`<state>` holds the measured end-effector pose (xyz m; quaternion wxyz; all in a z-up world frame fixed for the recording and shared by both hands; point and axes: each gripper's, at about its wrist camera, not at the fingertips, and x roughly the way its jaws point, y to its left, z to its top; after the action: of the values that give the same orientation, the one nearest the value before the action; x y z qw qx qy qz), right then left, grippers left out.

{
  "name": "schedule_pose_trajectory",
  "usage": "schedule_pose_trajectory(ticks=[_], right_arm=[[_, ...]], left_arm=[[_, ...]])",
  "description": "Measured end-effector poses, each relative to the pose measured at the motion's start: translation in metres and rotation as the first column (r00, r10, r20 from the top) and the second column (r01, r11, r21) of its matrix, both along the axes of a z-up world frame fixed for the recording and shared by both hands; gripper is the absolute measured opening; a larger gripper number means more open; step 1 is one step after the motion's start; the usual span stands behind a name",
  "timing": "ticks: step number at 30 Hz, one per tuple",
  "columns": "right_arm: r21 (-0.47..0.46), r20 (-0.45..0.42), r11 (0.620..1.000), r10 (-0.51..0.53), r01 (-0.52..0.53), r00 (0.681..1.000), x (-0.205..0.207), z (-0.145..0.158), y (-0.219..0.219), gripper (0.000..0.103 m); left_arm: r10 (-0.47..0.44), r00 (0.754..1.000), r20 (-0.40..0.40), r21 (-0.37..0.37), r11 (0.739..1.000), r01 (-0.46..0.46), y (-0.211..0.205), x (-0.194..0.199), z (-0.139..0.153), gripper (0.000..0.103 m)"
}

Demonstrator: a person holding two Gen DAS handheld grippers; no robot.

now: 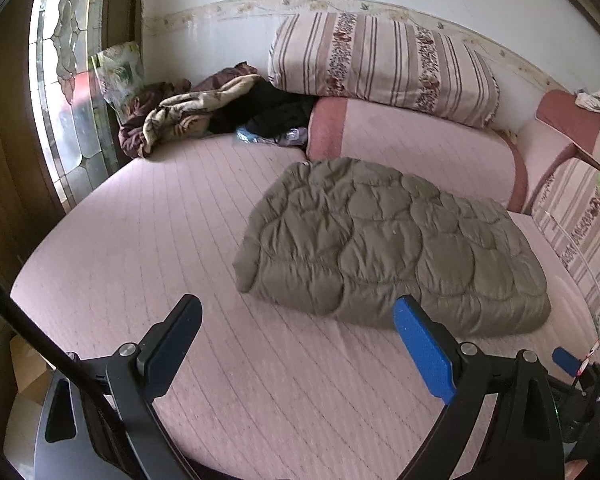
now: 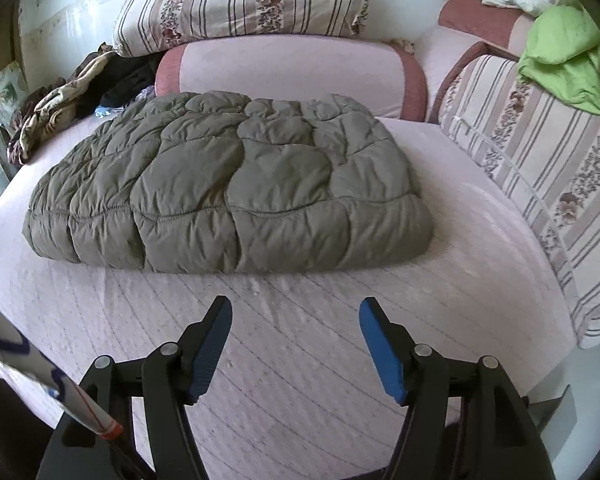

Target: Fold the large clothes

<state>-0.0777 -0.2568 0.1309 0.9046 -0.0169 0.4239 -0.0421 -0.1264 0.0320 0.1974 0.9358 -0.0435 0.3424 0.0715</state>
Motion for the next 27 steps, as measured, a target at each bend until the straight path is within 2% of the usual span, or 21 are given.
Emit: schedule_pose_trajectory(ticks=[4, 12, 17, 24, 27], right_arm=[[-0.027, 0.003, 1.000, -0.004, 0.004, 1.000, -0.010, 0.001, -0.001, 0.072], [-0.029, 0.027, 1.000, -0.005, 0.006, 1.000, -0.024, 0.009, -0.001, 0.072], [-0.036, 0.058, 0.999, 0.006, -0.004, 0.998, -0.034, 0.019, 0.006, 0.072], [-0.051, 0.078, 0.999, 0.018, -0.014, 0.997, -0.044, 0.026, 0.012, 0.073], [-0.053, 0.078, 0.998, 0.020, -0.015, 0.997, -0.047, 0.027, 0.013, 0.073]], left_arm=[[-0.015, 1.000, 0.018, -0.009, 1.000, 0.015, -0.004, -0.010, 0.001, 0.096], [-0.031, 0.989, 0.145, -0.031, 0.999, 0.036, -0.005, -0.036, 0.029, 0.099], [-0.094, 0.985, 0.142, -0.036, 0.994, 0.100, -0.014, -0.044, 0.034, 0.100], [-0.118, 0.980, 0.157, -0.050, 0.991, 0.127, -0.019, -0.053, 0.038, 0.100], [-0.127, 0.983, 0.130, -0.078, 0.987, 0.138, -0.018, -0.050, 0.032, 0.100]])
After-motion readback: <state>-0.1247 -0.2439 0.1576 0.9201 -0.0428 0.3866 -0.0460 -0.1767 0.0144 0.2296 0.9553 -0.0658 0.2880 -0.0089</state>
